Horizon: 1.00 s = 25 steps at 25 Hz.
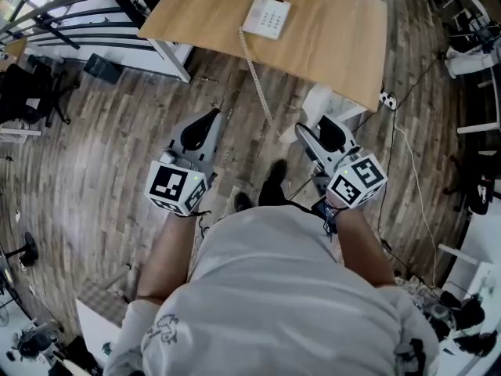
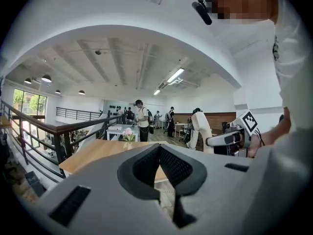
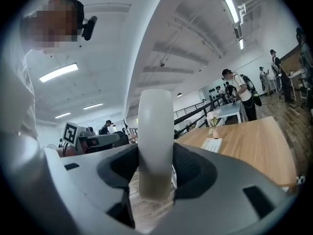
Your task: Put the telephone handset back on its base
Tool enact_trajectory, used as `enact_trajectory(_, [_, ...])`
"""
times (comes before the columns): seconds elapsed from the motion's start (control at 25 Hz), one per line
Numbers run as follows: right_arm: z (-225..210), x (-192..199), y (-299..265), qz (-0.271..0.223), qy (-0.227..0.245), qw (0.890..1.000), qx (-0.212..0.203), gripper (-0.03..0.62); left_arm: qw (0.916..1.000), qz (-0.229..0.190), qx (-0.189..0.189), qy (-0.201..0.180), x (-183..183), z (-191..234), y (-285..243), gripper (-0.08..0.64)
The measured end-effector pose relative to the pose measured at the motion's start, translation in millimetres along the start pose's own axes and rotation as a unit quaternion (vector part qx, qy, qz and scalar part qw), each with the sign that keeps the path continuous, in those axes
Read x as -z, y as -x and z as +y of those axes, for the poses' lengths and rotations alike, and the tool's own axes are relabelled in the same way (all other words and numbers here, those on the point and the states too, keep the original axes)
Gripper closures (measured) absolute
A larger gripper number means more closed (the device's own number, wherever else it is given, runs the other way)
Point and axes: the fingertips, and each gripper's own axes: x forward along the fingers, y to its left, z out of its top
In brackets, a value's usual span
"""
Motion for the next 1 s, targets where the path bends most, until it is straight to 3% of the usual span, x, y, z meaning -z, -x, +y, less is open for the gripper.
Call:
enact_trajectory(0.56, [-104,-36,-32,0.014,-0.016,0.999,-0.029,0.370,0.9998,0.015,-0.009,-0.007,-15,3,-118,0.554])
enact_trajectory(1.0, [-139,-53,-33,0.003,-0.030,0.999,-0.033,0.370,0.9997,0.017,0.000,-0.016,-25,-10,-161,0.554])
